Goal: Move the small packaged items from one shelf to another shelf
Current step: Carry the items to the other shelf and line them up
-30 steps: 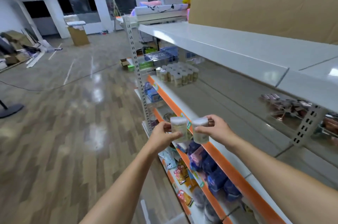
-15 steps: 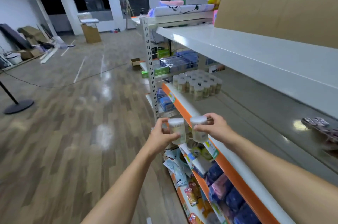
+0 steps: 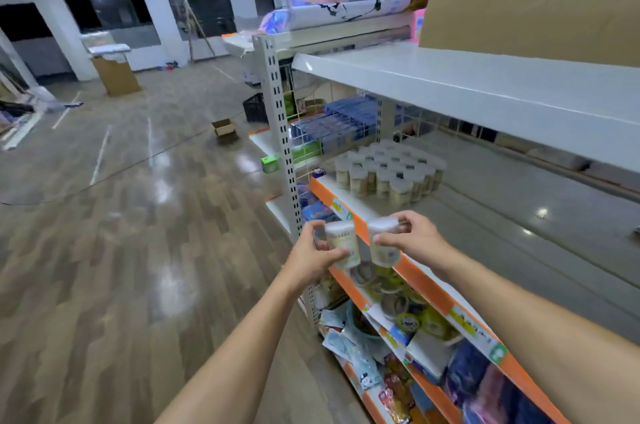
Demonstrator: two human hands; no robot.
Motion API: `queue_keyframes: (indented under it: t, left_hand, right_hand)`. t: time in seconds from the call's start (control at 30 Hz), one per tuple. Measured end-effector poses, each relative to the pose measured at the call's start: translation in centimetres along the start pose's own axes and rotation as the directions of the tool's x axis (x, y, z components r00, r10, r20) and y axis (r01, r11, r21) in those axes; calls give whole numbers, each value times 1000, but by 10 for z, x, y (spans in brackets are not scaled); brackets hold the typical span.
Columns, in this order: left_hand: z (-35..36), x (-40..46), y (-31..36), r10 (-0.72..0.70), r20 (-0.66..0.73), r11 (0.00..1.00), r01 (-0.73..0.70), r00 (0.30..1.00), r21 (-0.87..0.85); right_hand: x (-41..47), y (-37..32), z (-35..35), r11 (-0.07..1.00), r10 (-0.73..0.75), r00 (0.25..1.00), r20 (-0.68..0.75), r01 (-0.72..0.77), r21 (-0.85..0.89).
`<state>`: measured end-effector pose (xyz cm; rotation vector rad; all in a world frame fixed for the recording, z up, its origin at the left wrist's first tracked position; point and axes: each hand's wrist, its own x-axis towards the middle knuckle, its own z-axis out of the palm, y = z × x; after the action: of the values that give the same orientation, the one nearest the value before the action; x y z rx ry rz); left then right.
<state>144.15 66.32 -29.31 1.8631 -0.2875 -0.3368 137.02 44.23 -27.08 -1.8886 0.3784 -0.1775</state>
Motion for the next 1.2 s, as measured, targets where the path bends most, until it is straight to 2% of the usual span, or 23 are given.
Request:
queue_keyframes:
  t: [0.17,0.43,0.77,0.87,0.97,1.2]
  left_hand:
    - [-25,51,9,64,98,998,-65,993,6]
    - [-22,115,7,103,236,992,-117,966,45]
    - [1,176,13,183,344,951,-255,921,176]
    - [9,188,21,267,383,892,-377,885,248]
    - [18,200,23,337,398,793,-485,853,368]
    - [30,226,16,514,403,562,-652,757,509]
  right_hand:
    - [24,-12,14,999,37,997,-67,-35,37]
    - [62,-3,22,994,105,968,-227,-101,29]
    - [101,15,30,992,51,915,-400,-93,-88]
    - [109,19,29,990,31,891,-453,-90,-108]
    - [115,28,30,985,22,870,-493,-104,-139]
    - [133,49,38,975,47,822,-568,-162,-153]
